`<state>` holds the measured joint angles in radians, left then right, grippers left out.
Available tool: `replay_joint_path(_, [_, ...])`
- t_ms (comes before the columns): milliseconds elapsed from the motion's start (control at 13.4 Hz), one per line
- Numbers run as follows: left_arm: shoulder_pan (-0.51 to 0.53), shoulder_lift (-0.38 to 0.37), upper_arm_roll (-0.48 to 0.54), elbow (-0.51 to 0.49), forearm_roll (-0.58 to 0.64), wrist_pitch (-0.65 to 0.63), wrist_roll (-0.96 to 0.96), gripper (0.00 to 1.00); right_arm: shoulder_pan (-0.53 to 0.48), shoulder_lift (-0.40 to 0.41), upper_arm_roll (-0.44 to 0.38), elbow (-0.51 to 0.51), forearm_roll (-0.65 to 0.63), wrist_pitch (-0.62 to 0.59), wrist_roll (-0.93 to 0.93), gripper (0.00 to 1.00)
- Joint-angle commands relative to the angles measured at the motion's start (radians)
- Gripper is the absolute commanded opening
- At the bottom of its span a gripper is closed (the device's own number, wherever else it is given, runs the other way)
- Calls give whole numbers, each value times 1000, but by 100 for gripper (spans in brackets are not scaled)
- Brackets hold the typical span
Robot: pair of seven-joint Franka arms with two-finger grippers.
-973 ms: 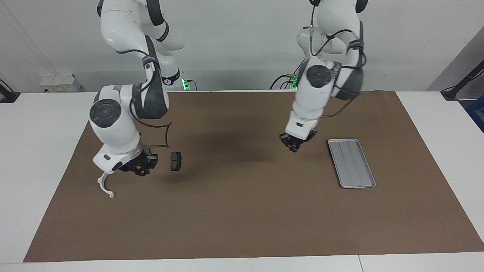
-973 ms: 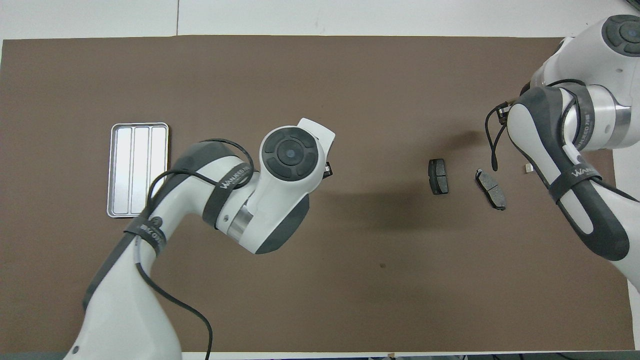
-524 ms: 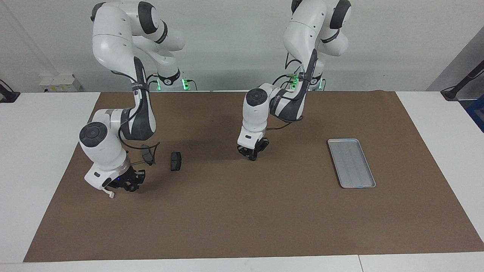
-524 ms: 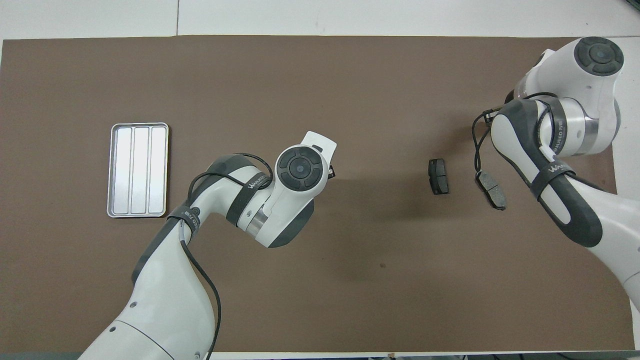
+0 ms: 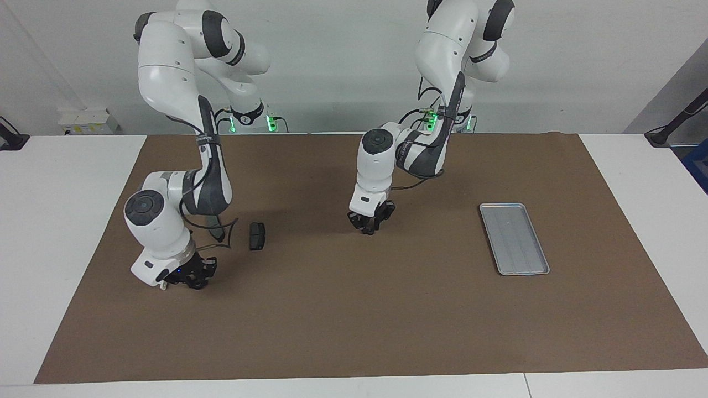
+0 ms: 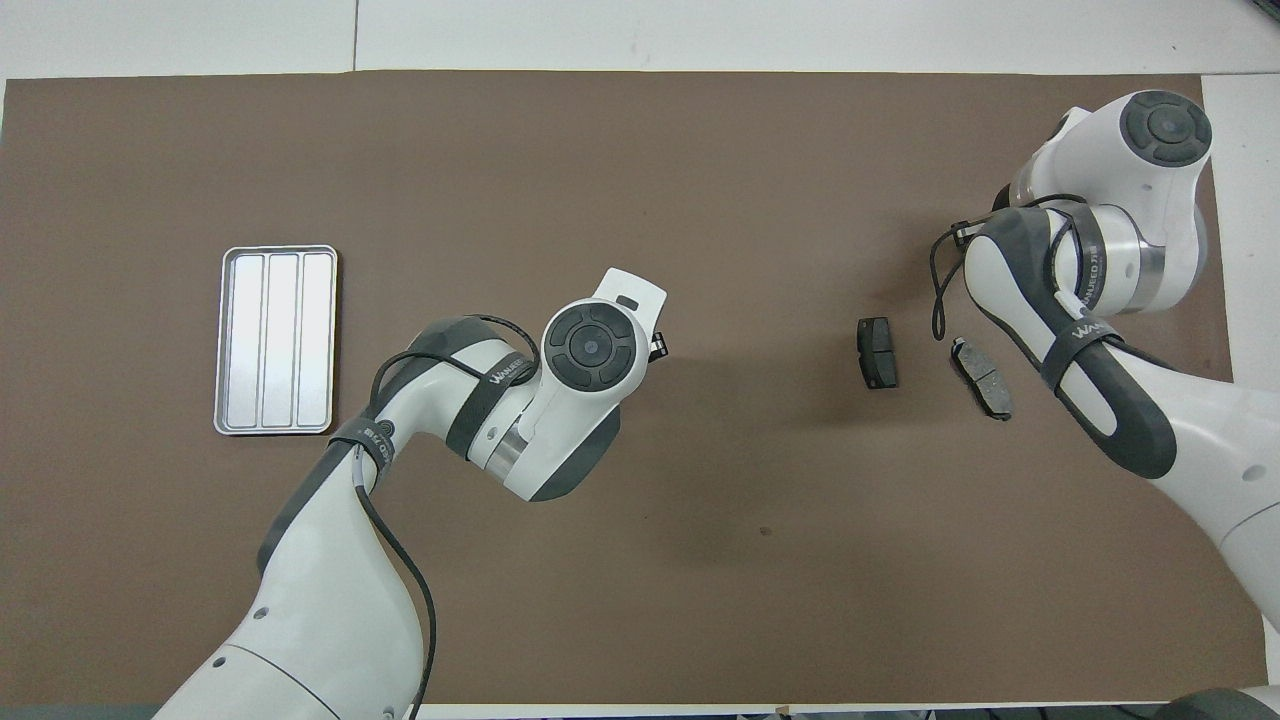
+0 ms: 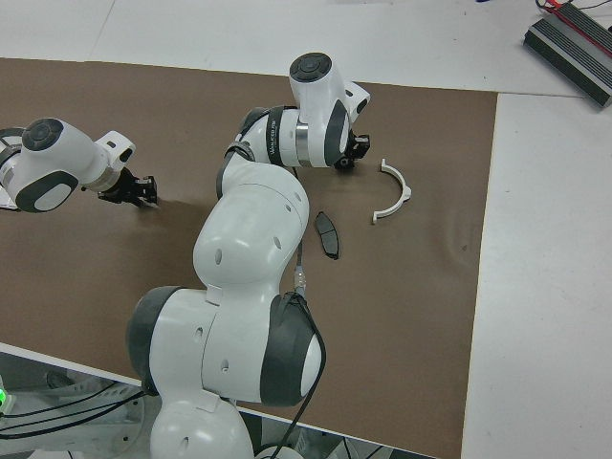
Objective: Place bearing gear from tray to pile
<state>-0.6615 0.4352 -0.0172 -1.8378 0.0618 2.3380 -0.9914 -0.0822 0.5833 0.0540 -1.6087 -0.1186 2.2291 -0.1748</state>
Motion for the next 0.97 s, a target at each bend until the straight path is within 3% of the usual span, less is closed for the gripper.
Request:
replay_joint_path(0, [54,-116,-3,2,12,-97,46,100,-4,-17,15,-4,10,-5,0,100])
replay_joint_path(224, [166,-307,3,29,9,-234,141,100,82,-94,18,15,10,-158,124,100])
replay_joint_path(374, [317,-378,8,121,9,-365,328,100,186,-147,20,53,10,-294,351,100])
replay_joint_path(599, [547,-408,8,282,-19,-491,619,100,361,-158,20,105,25,-374,715,100])
replay_joint_path(748, [632,-408,6,339,-19,-583,719,100,451,-168,21,101,68,-361,922,100])
replay_joint_path(898, [643,-453,8,329,-23,-779,784,100,525,-168,24,96,74,-345,1061,100])
